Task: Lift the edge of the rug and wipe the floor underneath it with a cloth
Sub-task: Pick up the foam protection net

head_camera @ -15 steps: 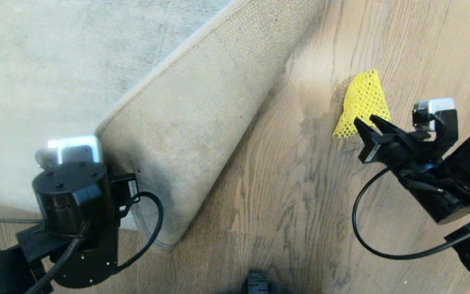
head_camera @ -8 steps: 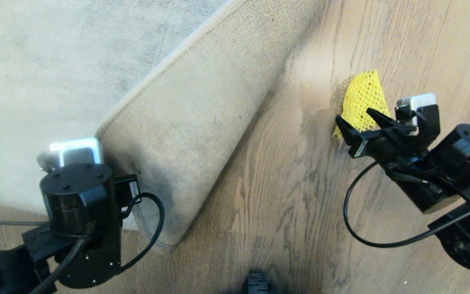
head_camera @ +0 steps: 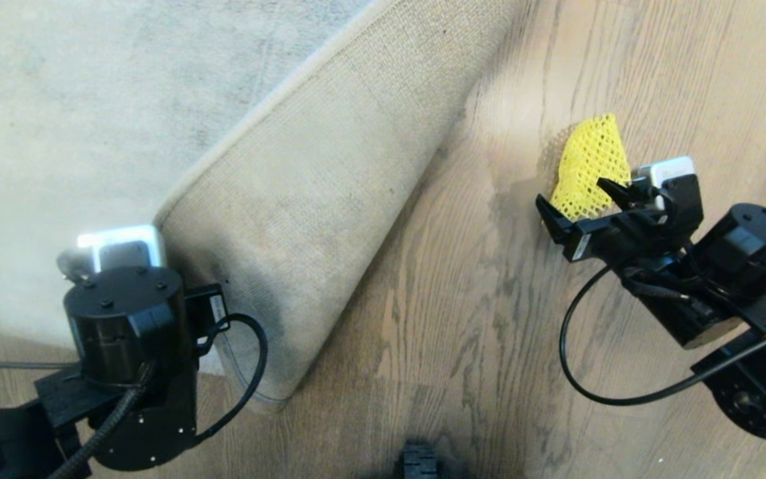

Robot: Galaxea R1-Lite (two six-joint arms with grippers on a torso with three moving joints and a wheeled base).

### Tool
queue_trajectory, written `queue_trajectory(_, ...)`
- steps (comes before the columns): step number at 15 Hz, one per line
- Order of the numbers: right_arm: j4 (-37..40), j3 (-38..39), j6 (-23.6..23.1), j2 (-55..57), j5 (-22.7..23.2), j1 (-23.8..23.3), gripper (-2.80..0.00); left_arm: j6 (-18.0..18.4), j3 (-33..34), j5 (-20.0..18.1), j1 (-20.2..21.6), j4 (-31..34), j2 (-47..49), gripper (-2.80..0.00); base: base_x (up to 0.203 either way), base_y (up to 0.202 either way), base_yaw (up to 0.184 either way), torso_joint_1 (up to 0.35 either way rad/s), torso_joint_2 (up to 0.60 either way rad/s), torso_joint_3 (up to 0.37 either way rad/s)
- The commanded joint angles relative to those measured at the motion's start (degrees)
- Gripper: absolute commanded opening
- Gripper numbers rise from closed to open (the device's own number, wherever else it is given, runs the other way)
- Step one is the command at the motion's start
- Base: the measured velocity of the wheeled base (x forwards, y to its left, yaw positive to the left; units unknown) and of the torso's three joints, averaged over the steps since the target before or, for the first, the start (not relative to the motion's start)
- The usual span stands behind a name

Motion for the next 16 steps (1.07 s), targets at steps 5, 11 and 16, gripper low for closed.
queue_trajectory(5,0.22,-2.73,-1.97,3.38,0.31,0.01,0.00,-0.20,-0.57,0.47,0.10,0.03,-1.45,-2.80,0.000,0.000,0.000,0.000,0.00,0.000)
queue_trajectory(11,-0.08,-6.85,-1.62,6.58,-0.09,-1.05,0.00,-0.20,-0.61,0.47,0.10,0.26,-1.27,-2.80,0.000,0.000,0.000,0.000,0.00,0.000)
queue_trajectory(16,0.14,-9.84,-1.70,6.45,0.26,-4.72,0.00,-0.20,-0.36,0.55,0.03,0.26,-1.36,-2.80,0.000,0.000,0.000,0.000,0.00,0.000)
